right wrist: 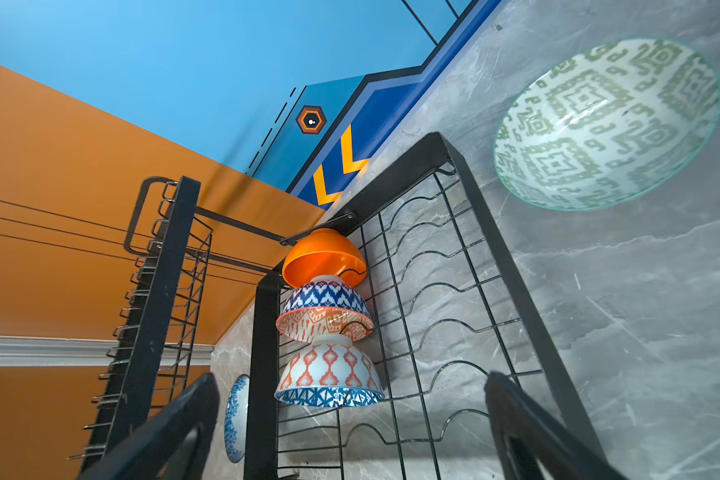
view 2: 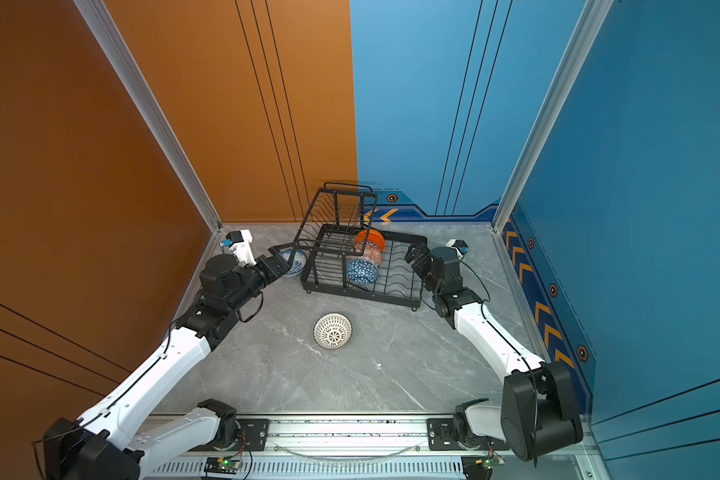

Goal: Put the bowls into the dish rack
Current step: 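Raise the right gripper from the rack while the left gripper nears the floral bowl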

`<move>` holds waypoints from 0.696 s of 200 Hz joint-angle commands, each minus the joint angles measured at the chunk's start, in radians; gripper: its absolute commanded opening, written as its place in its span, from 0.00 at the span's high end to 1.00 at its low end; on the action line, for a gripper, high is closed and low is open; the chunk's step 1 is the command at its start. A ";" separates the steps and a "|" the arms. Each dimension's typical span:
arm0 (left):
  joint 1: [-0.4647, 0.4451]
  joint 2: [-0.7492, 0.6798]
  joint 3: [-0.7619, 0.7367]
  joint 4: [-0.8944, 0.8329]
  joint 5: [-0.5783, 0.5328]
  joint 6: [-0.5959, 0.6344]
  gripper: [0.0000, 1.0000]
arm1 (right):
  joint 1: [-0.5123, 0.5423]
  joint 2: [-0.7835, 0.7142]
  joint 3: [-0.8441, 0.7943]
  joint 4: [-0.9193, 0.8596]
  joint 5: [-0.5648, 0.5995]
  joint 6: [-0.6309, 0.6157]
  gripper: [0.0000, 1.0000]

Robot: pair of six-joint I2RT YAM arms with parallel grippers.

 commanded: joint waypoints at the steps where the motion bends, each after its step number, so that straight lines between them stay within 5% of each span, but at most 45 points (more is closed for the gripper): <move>1: 0.017 -0.035 0.033 -0.133 -0.038 -0.008 0.02 | 0.016 0.002 0.060 -0.171 -0.025 -0.091 0.00; 68: 0.304 -0.063 -0.037 -0.280 0.141 -0.172 0.02 | 0.097 -0.018 0.206 -0.398 0.085 -0.288 0.00; 139: 0.461 0.036 -0.043 -0.332 0.181 -0.112 0.02 | 0.195 0.033 0.353 -0.539 0.038 -0.391 0.00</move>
